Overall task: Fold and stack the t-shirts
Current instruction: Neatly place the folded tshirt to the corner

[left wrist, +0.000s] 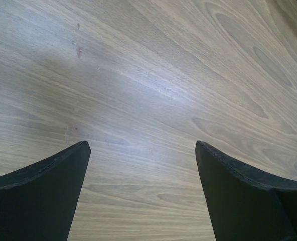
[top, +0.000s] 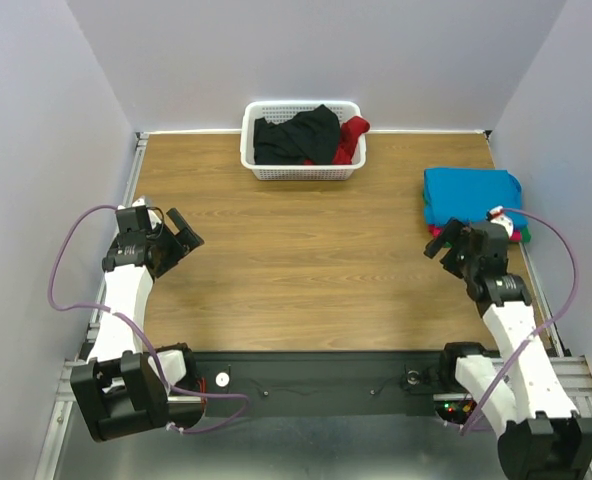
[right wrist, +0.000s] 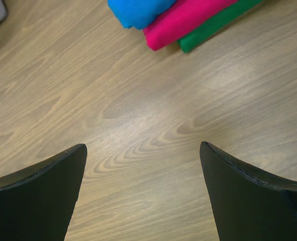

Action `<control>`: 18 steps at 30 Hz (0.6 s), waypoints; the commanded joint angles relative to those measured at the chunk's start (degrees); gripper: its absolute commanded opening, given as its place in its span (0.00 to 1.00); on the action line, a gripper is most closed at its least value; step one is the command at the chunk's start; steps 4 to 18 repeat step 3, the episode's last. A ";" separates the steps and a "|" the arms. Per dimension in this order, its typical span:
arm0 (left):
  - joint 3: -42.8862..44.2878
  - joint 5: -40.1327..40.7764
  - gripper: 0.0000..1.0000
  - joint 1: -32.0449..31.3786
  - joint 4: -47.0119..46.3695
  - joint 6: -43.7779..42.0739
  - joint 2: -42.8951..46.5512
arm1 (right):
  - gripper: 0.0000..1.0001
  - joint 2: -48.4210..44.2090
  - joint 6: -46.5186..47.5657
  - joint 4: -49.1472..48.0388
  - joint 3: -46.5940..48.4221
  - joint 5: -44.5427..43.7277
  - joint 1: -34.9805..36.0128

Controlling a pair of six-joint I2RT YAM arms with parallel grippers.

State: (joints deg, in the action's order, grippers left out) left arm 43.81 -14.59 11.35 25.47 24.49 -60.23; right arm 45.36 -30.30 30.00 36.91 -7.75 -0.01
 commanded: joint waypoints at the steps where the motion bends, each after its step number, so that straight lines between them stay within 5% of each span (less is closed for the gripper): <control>1: -0.31 -0.79 0.98 0.34 -1.48 -0.76 2.04 | 1.00 -4.22 -1.07 -3.10 -0.78 -2.27 -0.08; 18: -0.57 -3.49 0.99 0.25 -2.87 -0.58 3.35 | 1.00 -5.54 -1.07 -3.28 -0.43 -1.92 -0.08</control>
